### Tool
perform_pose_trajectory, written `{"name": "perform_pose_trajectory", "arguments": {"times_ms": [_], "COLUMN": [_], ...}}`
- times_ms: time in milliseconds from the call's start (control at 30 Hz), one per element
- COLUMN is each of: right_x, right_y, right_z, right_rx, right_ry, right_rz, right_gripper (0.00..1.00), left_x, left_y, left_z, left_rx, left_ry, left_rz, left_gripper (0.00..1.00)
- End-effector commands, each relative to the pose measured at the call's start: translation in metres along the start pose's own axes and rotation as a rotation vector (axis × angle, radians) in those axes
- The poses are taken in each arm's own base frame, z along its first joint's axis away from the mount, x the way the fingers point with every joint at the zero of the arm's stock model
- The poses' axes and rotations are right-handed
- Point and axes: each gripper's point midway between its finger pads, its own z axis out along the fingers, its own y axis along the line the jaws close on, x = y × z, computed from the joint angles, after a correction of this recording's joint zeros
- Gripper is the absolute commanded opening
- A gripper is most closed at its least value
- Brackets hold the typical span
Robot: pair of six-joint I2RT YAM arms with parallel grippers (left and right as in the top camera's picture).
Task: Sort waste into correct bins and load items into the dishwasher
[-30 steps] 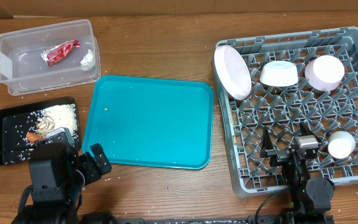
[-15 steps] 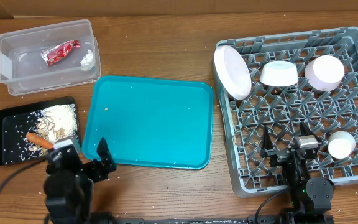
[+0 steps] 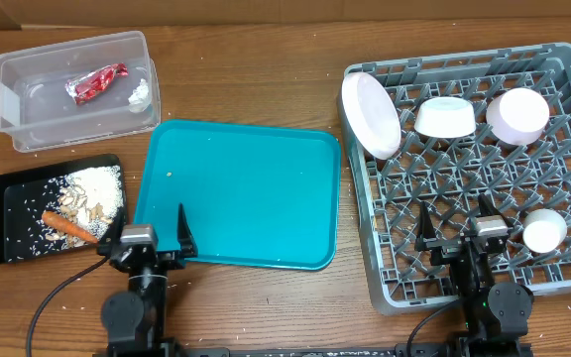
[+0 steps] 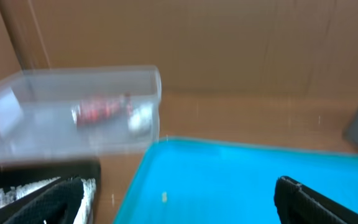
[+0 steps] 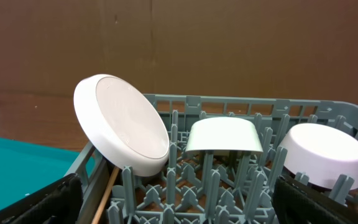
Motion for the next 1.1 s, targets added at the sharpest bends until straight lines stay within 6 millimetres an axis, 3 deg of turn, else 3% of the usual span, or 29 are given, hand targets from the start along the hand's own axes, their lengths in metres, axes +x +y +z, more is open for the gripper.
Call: {"name": "perform_pose_trajectory", "arguments": {"times_ms": [0,1067], "right_x": [0.0016,0.0017], "right_y": [-0.0013,-0.0013], "right_z": [0.0,0.0001], "right_rx": [0.007,0.007], "right_ry": [-0.004,-0.004], "right_rz": [-0.001,-0.001], "right_gripper": [1.0,1.0], "left_x": [0.0067,0.009], "left_y": [-0.0026,-0.0025], "left_z": [0.0002,0.0002], "left_rx": [0.016,0.015], "left_ry": [0.013,0.022], "left_rz": [0.029,0.029], "left_gripper": [1.0,1.0]}}
